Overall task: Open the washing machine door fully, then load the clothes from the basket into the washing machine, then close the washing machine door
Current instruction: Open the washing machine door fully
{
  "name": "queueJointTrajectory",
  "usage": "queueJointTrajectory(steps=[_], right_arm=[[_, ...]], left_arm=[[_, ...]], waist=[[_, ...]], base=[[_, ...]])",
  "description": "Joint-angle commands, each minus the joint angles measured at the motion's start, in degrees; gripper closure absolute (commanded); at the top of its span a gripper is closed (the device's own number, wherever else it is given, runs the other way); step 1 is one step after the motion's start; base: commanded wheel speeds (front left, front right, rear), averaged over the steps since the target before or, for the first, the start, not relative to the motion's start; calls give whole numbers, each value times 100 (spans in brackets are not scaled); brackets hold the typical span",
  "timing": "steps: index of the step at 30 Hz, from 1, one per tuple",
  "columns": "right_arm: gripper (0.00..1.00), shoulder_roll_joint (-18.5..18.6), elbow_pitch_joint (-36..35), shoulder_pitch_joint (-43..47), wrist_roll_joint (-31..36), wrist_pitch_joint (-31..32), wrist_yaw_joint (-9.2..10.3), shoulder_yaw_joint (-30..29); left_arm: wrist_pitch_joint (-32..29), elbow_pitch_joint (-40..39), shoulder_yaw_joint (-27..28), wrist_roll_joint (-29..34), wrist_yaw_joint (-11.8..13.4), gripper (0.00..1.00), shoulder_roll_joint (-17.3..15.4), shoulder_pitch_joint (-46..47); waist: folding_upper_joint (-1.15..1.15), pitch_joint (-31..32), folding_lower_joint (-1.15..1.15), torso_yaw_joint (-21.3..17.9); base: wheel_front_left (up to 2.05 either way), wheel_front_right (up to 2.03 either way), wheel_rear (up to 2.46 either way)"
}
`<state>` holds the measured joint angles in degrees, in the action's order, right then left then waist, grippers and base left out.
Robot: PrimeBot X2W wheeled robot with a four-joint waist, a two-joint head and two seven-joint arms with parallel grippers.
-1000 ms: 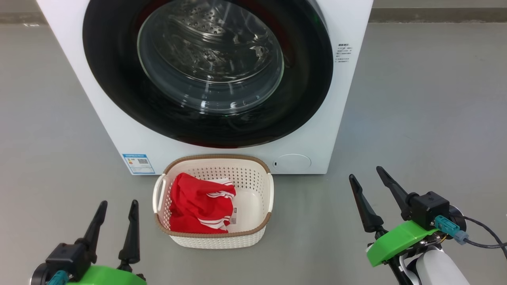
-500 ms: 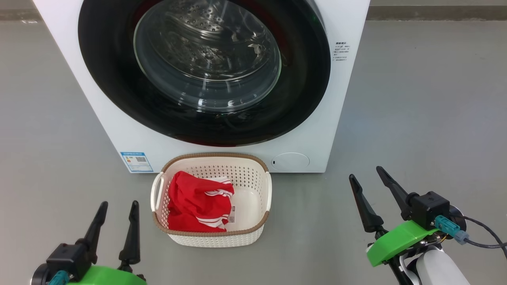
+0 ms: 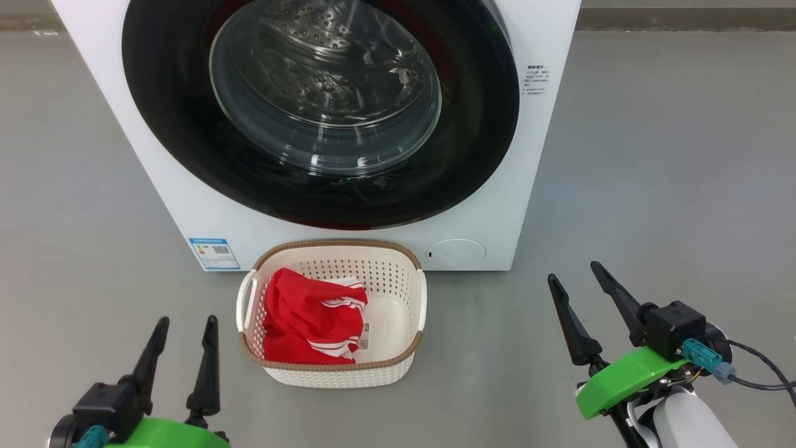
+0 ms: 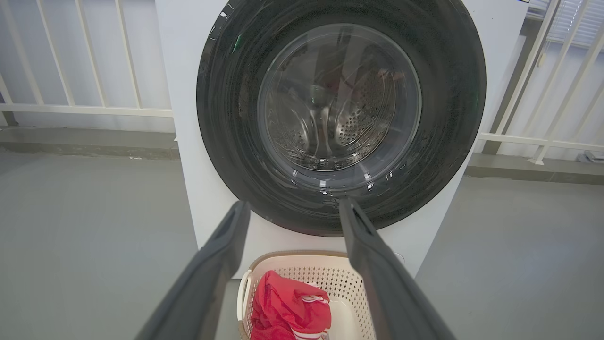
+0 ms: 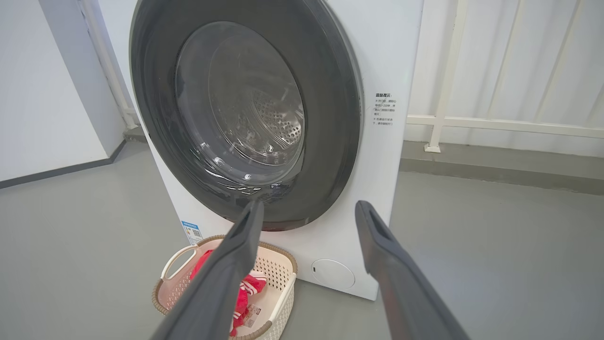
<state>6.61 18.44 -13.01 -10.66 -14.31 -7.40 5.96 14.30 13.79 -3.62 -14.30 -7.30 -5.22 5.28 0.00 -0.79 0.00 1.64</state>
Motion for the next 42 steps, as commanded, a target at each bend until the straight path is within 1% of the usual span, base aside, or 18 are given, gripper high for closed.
queueJointTrajectory(steps=[1, 12, 24, 31, 39, 42], right_arm=[[0, -14, -141, -234, -10, -69, -9, 120], [0, 1, -132, -287, -42, -69, -9, 119], [0, 44, -78, -506, -71, -69, -9, 52], [0, 29, -59, -768, -328, -69, -9, -130], [0, 216, -36, -1192, -607, -69, -9, -290], [0, 278, 5, -1348, -896, -69, -9, -372]], left_arm=[[70, -113, 187, -23, -19, 0, -98, 237], [70, -102, 210, -27, -19, 0, -111, 258], [70, -159, 295, -35, -19, 0, -43, 306], [70, -317, 464, -132, -19, 0, 43, 333], [70, -484, 534, -94, -19, 0, 73, 425], [70, -534, 504, -58, -19, 0, 56, 452]], waist=[[0, 1, 0, 1], [0, -50, 0, 2], [0, -175, 0, 33], [0, -331, 0, 66], [0, -576, 0, 155], [0, -674, 0, 200]], base=[[0, 0, 0], [0, 0, 0], [0, 0, 0], [0, 0, 0], [0, 0, 0], [0, 0, 0]])
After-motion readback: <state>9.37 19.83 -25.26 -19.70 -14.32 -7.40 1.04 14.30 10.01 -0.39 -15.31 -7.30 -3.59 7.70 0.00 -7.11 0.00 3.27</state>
